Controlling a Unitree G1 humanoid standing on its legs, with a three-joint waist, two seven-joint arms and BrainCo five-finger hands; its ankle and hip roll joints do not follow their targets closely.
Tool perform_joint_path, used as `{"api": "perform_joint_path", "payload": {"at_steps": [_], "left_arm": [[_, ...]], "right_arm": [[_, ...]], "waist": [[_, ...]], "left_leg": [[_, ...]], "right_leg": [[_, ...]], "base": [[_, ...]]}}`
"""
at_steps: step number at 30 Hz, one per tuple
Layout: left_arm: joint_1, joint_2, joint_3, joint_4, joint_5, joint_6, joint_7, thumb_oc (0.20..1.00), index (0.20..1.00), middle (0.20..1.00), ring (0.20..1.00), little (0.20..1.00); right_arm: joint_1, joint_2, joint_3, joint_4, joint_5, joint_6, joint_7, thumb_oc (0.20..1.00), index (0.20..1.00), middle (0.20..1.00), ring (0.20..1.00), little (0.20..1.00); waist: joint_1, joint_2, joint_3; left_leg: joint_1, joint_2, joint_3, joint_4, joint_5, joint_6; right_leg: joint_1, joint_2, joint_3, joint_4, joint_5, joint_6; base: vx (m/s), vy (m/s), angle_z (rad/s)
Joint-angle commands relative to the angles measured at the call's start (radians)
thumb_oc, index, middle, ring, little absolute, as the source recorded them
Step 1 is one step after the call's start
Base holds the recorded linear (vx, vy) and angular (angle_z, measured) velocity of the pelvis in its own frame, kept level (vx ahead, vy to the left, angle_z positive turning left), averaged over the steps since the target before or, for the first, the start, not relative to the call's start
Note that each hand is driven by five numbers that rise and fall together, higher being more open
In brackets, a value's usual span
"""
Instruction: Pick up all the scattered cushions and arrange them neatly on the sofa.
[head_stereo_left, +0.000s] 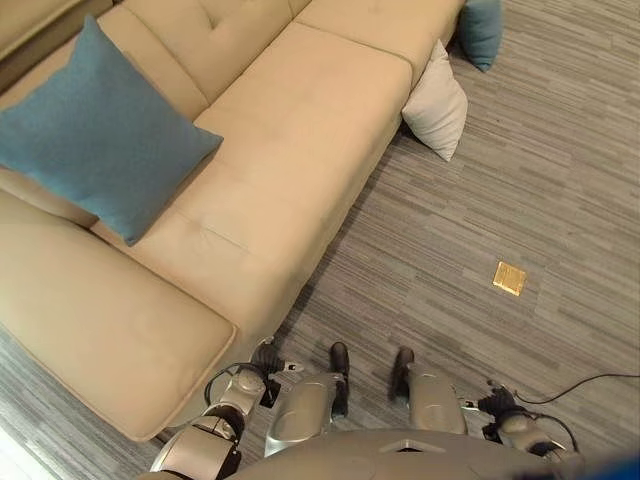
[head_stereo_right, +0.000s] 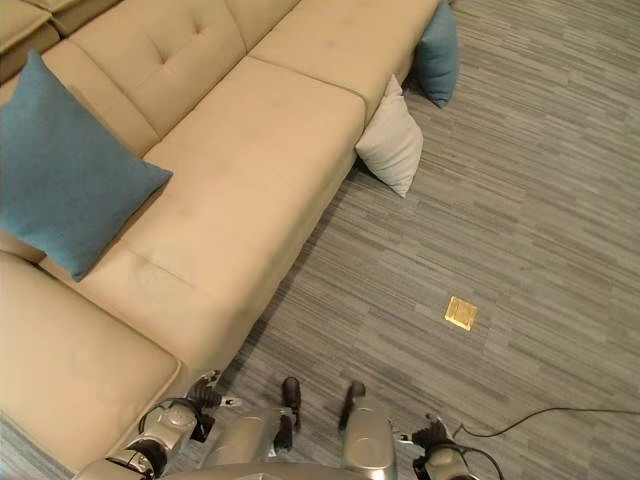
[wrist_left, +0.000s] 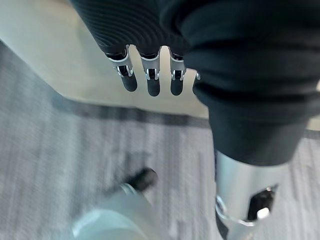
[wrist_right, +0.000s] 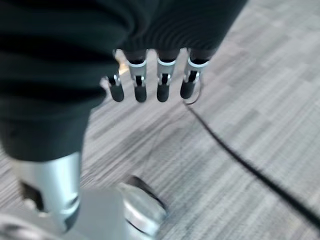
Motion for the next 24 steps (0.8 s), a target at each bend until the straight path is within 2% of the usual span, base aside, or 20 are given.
{"api": "perform_joint_path", "payload": {"at_steps": [1,3,4,6,7,8,9,10,12,15,16,18,19,21,22,23,24], "left_arm": [[0.019,0.007,-0.007,-0.011,0.009,-0.004,-0.001,1.0,1.0,1.0,1.0,1.0],[0.018,0.002,-0.013,-0.015,0.006,-0.006,0.0,1.0,1.0,1.0,1.0,1.0],[0.019,-0.009,-0.029,-0.023,0.011,-0.006,-0.005,1.0,1.0,1.0,1.0,1.0],[0.016,-0.014,-0.039,-0.026,0.017,-0.005,-0.006,1.0,1.0,1.0,1.0,1.0],[0.013,-0.027,-0.056,-0.038,0.018,-0.003,-0.009,1.0,1.0,1.0,1.0,1.0],[0.015,-0.032,-0.058,-0.039,0.017,-0.002,-0.01,1.0,1.0,1.0,1.0,1.0],[0.024,-0.044,-0.054,-0.03,0.006,0.001,-0.013,1.0,1.0,1.0,1.0,1.0],[0.028,-0.049,-0.053,-0.022,-0.001,0.001,-0.011,1.0,1.0,1.0,1.0,1.0],[0.033,-0.054,-0.049,-0.006,-0.019,-0.001,-0.014,1.0,1.0,1.0,1.0,1.0],[0.043,-0.057,-0.04,0.02,-0.042,-0.001,-0.016,1.0,1.0,1.0,1.0,1.0],[0.046,-0.057,-0.035,0.026,-0.046,-0.001,-0.017,1.0,1.0,1.0,1.0,1.0],[0.05,-0.058,-0.031,0.033,-0.045,0.0,-0.018,1.0,1.0,1.0,1.0,1.0],[0.06,-0.056,-0.025,0.041,-0.042,0.001,-0.016,1.0,1.0,1.0,1.0,1.0],[0.069,-0.048,-0.008,0.04,-0.054,0.001,-0.014,1.0,1.0,1.0,1.0,1.0],[0.069,-0.048,-0.008,0.04,-0.054,0.001,-0.014,1.0,1.0,1.0,1.0,1.0],[0.067,-0.039,-0.009,0.03,-0.055,0.001,-0.012,1.0,1.0,1.0,1.0,1.0],[0.063,-0.035,-0.014,0.022,-0.058,0.002,-0.013,1.0,1.0,1.0,1.0,1.0]], "right_arm": [[-0.039,-0.055,0.012,-0.04,0.015,-0.01,-0.019,1.0,1.0,1.0,1.0,1.0],[-0.033,-0.057,0.01,-0.05,0.026,-0.014,-0.021,1.0,1.0,1.0,1.0,1.0],[-0.016,-0.058,0.011,-0.053,0.031,-0.017,-0.019,1.0,1.0,1.0,1.0,1.0],[-0.011,-0.06,0.008,-0.051,0.036,-0.017,-0.021,1.0,1.0,1.0,1.0,1.0],[0.004,-0.06,-0.006,-0.041,0.055,-0.018,-0.025,1.0,1.0,1.0,1.0,1.0],[0.009,-0.06,-0.01,-0.035,0.062,-0.02,-0.027,1.0,1.0,1.0,1.0,1.0],[0.015,-0.058,-0.027,-0.016,0.089,-0.023,-0.027,1.0,1.0,1.0,1.0,1.0],[0.015,-0.057,-0.033,-0.006,0.098,-0.026,-0.032,1.0,1.0,1.0,1.0,1.0],[0.011,-0.055,-0.04,0.006,0.115,-0.029,-0.029,1.0,1.0,1.0,1.0,1.0],[0.017,-0.053,-0.058,0.02,0.141,-0.028,-0.031,1.0,1.0,1.0,1.0,1.0],[0.017,-0.054,-0.06,0.026,0.144,-0.028,-0.032,1.0,1.0,1.0,1.0,1.0],[0.015,-0.054,-0.061,0.034,0.143,-0.024,-0.031,1.0,1.0,1.0,1.0,1.0],[0.017,-0.052,-0.058,0.041,0.136,-0.022,-0.029,1.0,1.0,1.0,1.0,1.0],[0.02,-0.042,-0.055,0.037,0.122,-0.022,-0.018,1.0,1.0,1.0,1.0,1.0],[0.02,-0.042,-0.055,0.037,0.122,-0.022,-0.018,1.0,1.0,1.0,1.0,1.0],[0.014,-0.037,-0.049,0.031,0.115,-0.017,-0.008,1.0,1.0,1.0,1.0,1.0],[0.01,-0.036,-0.047,0.028,0.118,-0.016,-0.006,1.0,1.0,1.0,1.0,1.0]], "waist": [[0.077,-0.037,-0.07],[0.067,-0.039,-0.07],[0.046,-0.036,-0.065],[0.036,-0.034,-0.061],[0.015,-0.031,-0.049],[0.011,-0.031,-0.043],[0.006,-0.033,-0.032],[0.009,-0.035,-0.027],[0.02,-0.038,-0.029],[0.027,-0.031,-0.041],[0.033,-0.025,-0.041],[0.037,-0.025,-0.043],[0.037,-0.019,-0.057],[0.046,-0.016,-0.075],[0.048,-0.016,-0.075],[0.048,-0.012,-0.071],[0.039,-0.012,-0.062]], "left_leg": [[0.011,0.077,0.053,0.024,-0.075,-0.053],[0.013,0.085,0.057,0.032,-0.073,-0.058],[0.022,0.096,0.052,0.052,-0.081,-0.062],[0.019,0.1,0.049,0.073,-0.086,-0.065],[-0.004,0.11,0.041,0.148,-0.095,-0.074],[-0.006,0.116,0.036,0.179,-0.106,-0.077],[-0.024,0.11,0.001,0.243,-0.121,-0.081],[-0.037,0.09,-0.036,0.265,-0.122,-0.084],[-0.051,0.021,-0.118,0.25,-0.13,-0.083],[-0.077,-0.049,-0.178,0.167,-0.08,-0.084],[-0.087,-0.061,-0.184,0.145,-0.061,-0.086],[-0.084,-0.056,-0.181,0.138,-0.06,-0.088],[-0.052,-0.054,-0.19,0.108,-0.06,-0.078],[0.008,-0.036,-0.169,0.06,-0.064,-0.056],[0.009,-0.036,-0.167,0.059,-0.064,-0.056],[0.039,-0.025,-0.159,0.047,-0.073,-0.033],[0.049,-0.021,-0.159,0.049,-0.075,-0.023]], "right_leg": [[0.044,0.026,-0.05,-0.258,0.11,-0.007],[0.049,0.056,0.0,-0.296,0.112,-0.012],[0.057,0.08,0.04,-0.321,0.114,-0.022],[0.063,0.089,0.052,-0.331,0.114,-0.029],[0.071,0.107,0.07,-0.352,0.116,-0.045],[0.082,0.116,0.082,-0.359,0.114,-0.051],[0.091,0.129,0.111,-0.366,0.113,-0.065],[0.091,0.136,0.129,-0.37,0.116,-0.07],[0.096,0.147,0.158,-0.386,0.122,-0.069],[0.102,0.17,0.201,-0.388,0.128,-0.059],[0.104,0.181,0.217,-0.382,0.124,-0.058],[0.107,0.187,0.234,-0.374,0.112,-0.057],[0.113,0.2,0.255,-0.359,0.094,-0.058],[0.107,0.192,0.248,-0.268,0.066,-0.048],[0.106,0.191,0.25,-0.265,0.065,-0.047],[0.043,0.178,0.252,-0.115,0.083,-0.015],[0.003,0.181,0.268,-0.031,0.114,0.009]], "base": [[-0.12,-0.195,-1.42],[-0.01,-0.244,-1.08],[0.05,-0.175,-0.53],[0.02,-0.18,-0.03],[0.0,-0.252,0.11],[0.01,-0.279,-0.05],[0.04,-0.198,-0.1],[0.05,-0.148,-0.18],[0.07,-0.072,-0.38],[0.12,-0.041,-0.48],[0.11,-0.011,-0.48],[0.09,0.012,-0.56],[0.17,0.059,-0.89],[0.21,0.092,-1.1],[0.18,0.095,-0.94],[0.12,0.053,-0.74],[0.12,0.059,-0.64]]}}
